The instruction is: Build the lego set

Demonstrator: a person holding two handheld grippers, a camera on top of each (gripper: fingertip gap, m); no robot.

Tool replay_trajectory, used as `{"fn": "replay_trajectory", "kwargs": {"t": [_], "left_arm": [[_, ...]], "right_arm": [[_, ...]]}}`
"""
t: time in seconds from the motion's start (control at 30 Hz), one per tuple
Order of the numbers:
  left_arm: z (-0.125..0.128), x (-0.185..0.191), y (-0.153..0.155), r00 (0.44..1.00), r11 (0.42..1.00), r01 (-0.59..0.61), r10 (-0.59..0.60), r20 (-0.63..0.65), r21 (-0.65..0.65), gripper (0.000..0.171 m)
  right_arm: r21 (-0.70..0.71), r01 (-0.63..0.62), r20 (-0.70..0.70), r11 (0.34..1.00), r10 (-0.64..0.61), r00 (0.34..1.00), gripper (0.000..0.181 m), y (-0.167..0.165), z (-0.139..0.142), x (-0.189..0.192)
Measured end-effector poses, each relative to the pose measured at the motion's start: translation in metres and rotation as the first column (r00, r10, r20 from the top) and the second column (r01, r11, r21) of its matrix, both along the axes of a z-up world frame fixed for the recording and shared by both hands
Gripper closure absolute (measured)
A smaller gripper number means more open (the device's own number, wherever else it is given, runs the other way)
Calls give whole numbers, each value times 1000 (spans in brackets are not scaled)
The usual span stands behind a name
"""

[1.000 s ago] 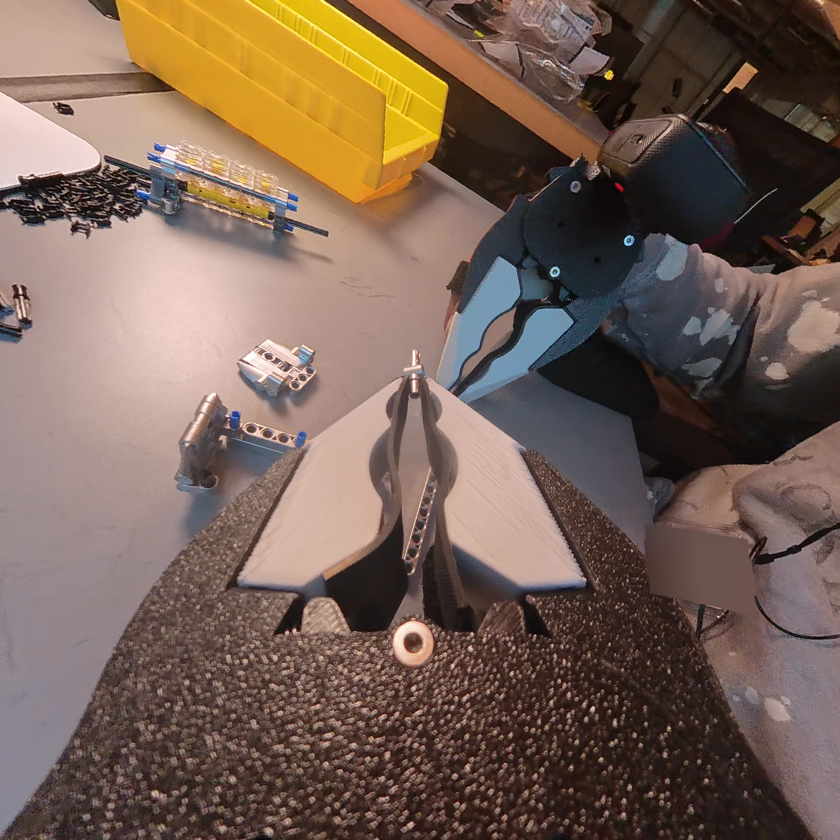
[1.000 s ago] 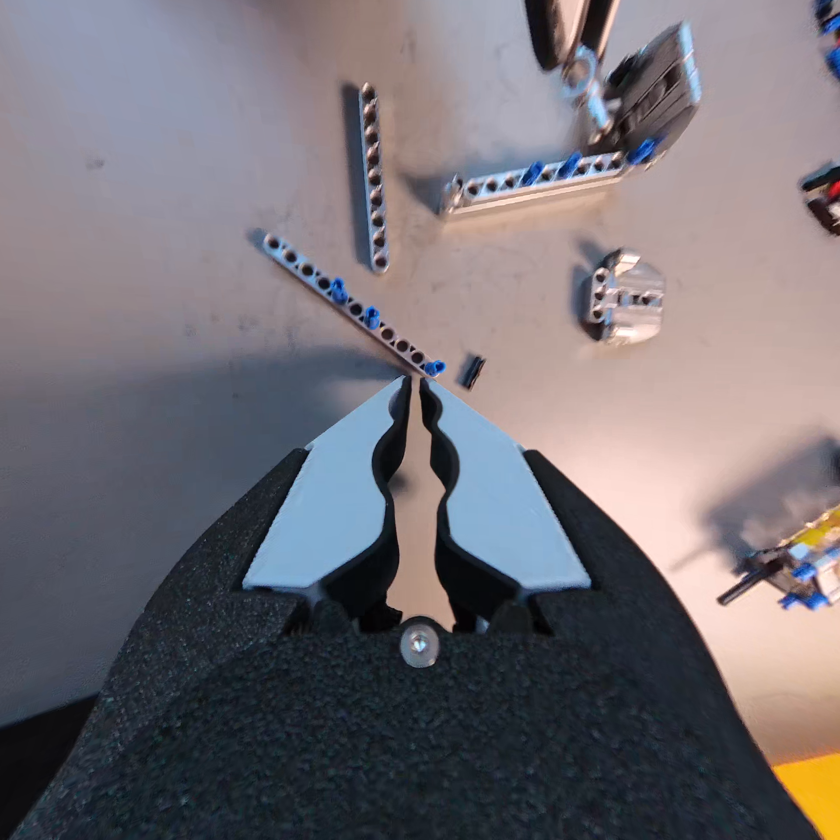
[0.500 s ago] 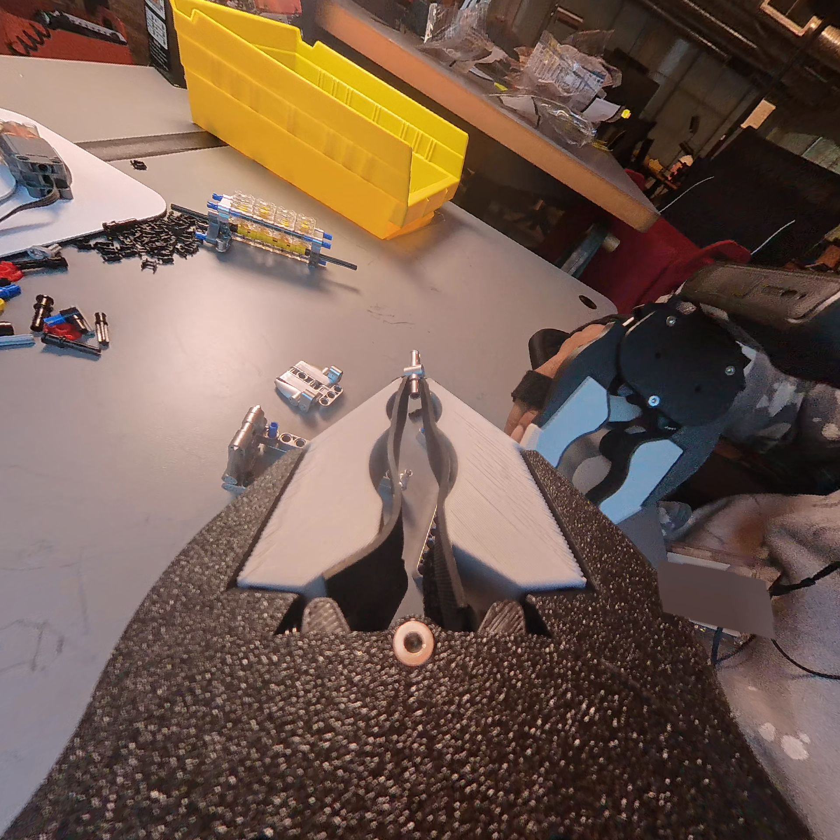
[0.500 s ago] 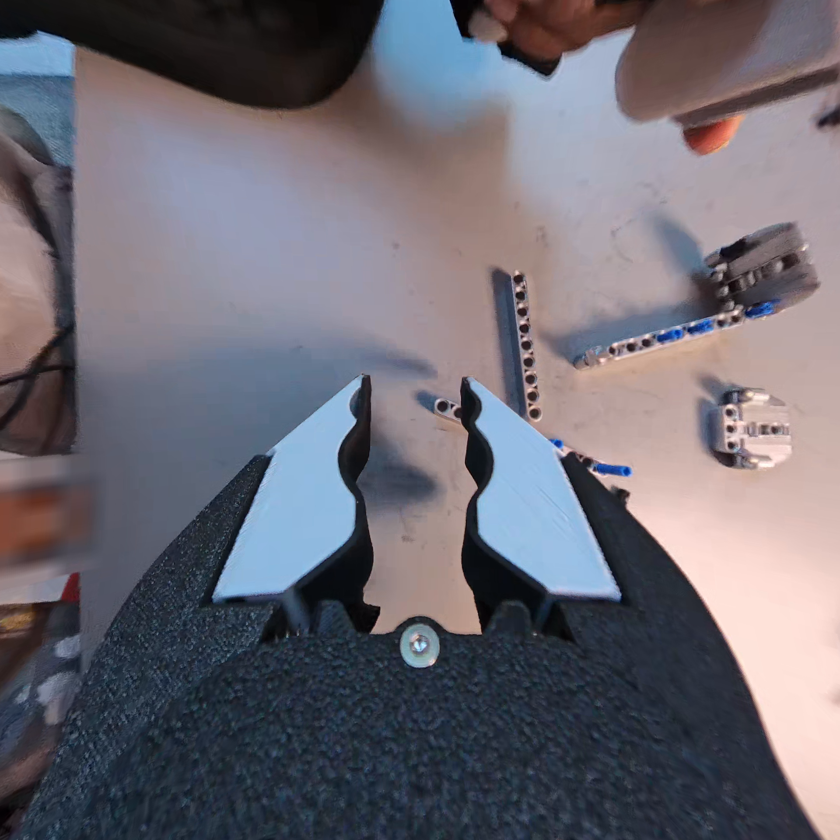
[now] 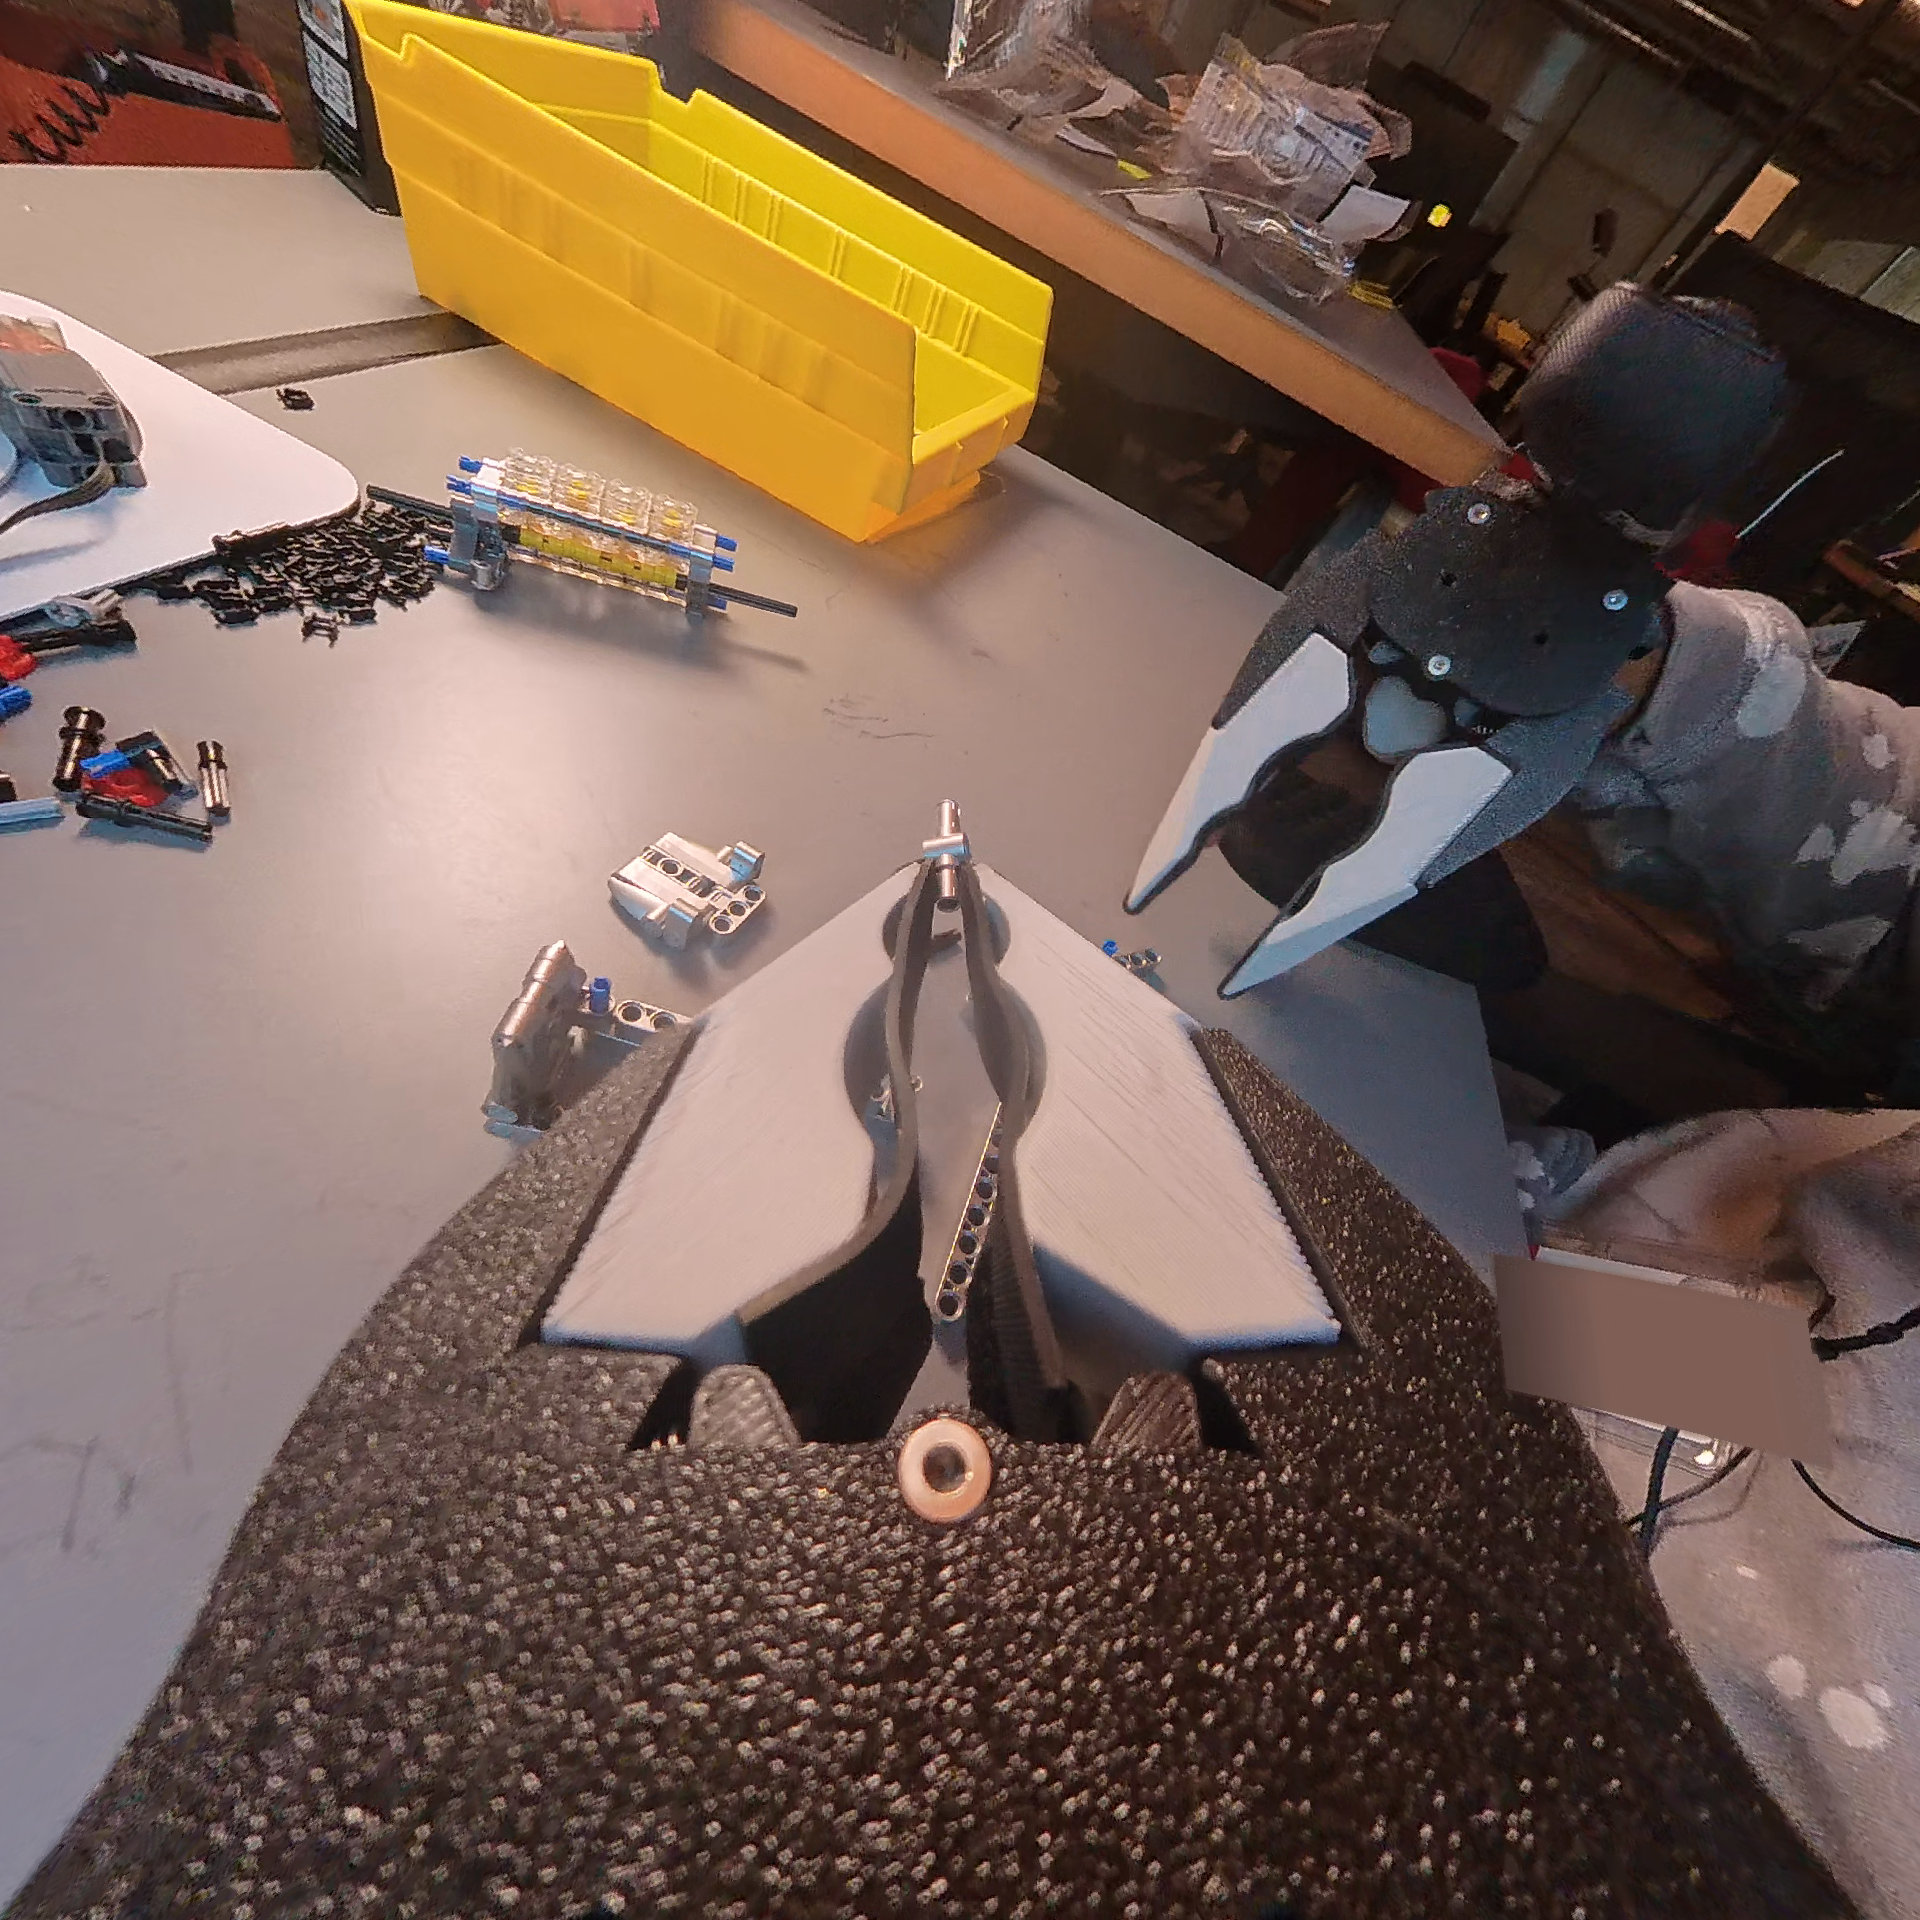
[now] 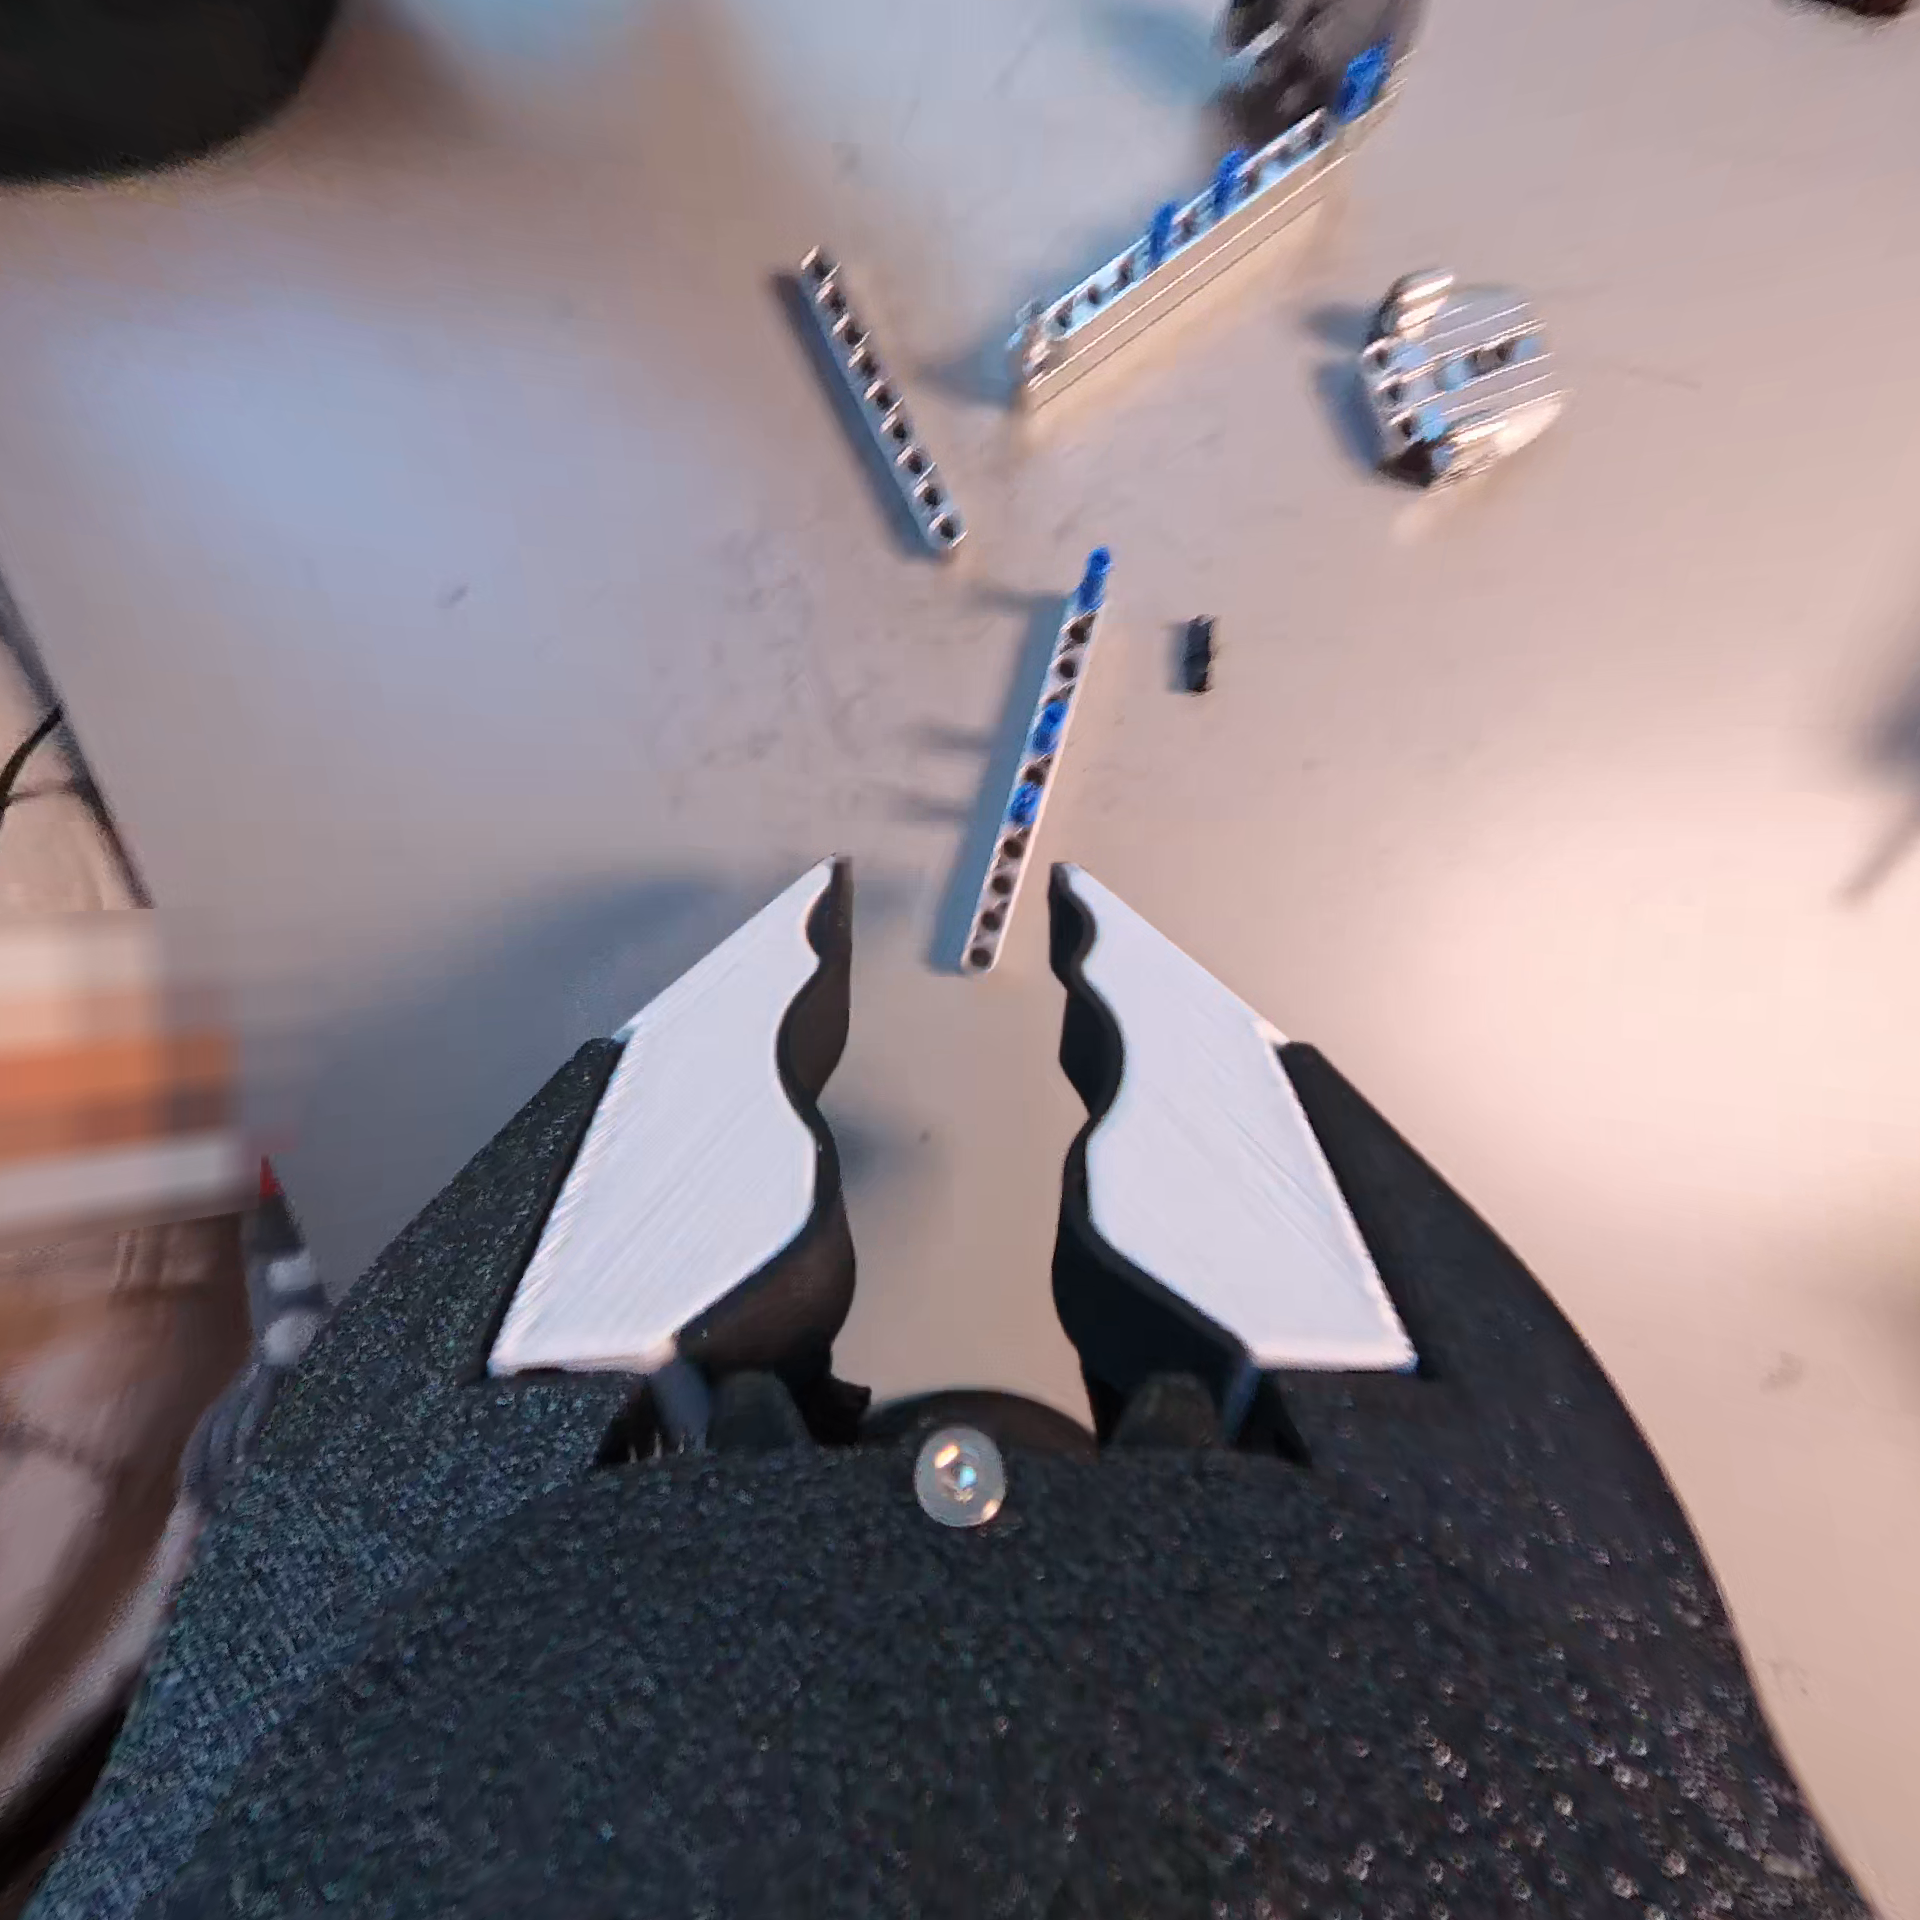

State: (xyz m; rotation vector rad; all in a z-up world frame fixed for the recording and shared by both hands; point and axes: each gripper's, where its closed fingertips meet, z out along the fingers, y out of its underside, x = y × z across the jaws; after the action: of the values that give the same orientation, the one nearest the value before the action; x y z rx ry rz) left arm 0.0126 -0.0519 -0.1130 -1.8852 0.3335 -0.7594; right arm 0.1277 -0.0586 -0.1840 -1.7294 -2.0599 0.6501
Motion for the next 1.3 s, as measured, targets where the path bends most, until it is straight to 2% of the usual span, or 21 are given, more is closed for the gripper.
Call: {"fn": "replay_trajectory", "kwargs": {"t": [0.1, 0.17, 0.27, 0.33, 0.4, 0.47, 0.5, 0.6, 0.7, 0.77, 0.93, 1.03, 1.3], "left_arm": [[-5, 2, 1, 1000, 1000, 10, -10, -1, -10, 169], [-7, 5, 0, 1000, 1000, 26, -26, -4, -8, 169], [-6, 13, -4, 997, 996, 81, -81, -15, 30, 169], [-4, 21, -7, 992, 990, 126, -125, -23, 58, 169], [-2, 30, -10, 986, 982, 169, -168, -19, 87, 169], [3, 37, -12, 982, 972, 186, -184, -34, 140, 169], [6, 41, -14, 981, 966, 195, -191, -42, 168, 169], [15, 48, -17, 979, 950, 203, -194, -59, 239, 169], [25, 53, -21, 979, 930, 205, -191, -76, 304, 169], [30, 59, -24, 976, 917, 218, -200, -89, 335, 169], [36, 68, -32, 967, 892, 255, -239, -89, 374, 169], [37, 70, -34, 964, 885, 264, -248, -92, 383, 169], [38, 70, -35, 963, 884, 269, -251, -99, 381, 169]], "right_arm": [[84, 20, -10, 996, -19, 1000, 145, 10, -13, -16], [90, -15, -3, 996, 15, 1000, 171, 8, -21, -24], [66, -196, 13, 978, 196, 981, 175, -16, -22, -26], [97, -339, 29, 936, 338, 941, 175, -32, -23, -23], [80, -427, 23, 901, 427, 904, 175, -45, -24, -22], [97, -401, 10, 911, 402, 916, 171, -38, -22, -27], [88, -377, -9, 922, 379, 925, 158, -34, -18, -29], [-8, -242, -264, 970, 231, 936, 151, -23, 31, -46], [-172, -144, -499, 974, 39, 866, 151, -8, 83, -54], [-240, -142, -575, 960, -23, 818, 155, -5, 101, -53], [-244, -251, -603, 937, 56, 796, 167, -24, 106, -50], [-217, -258, -590, 942, 84, 803, 173, -27, 103, -51], [-194, -265, -593, 945, 102, 798, 172, -27, 105, -52]]}}
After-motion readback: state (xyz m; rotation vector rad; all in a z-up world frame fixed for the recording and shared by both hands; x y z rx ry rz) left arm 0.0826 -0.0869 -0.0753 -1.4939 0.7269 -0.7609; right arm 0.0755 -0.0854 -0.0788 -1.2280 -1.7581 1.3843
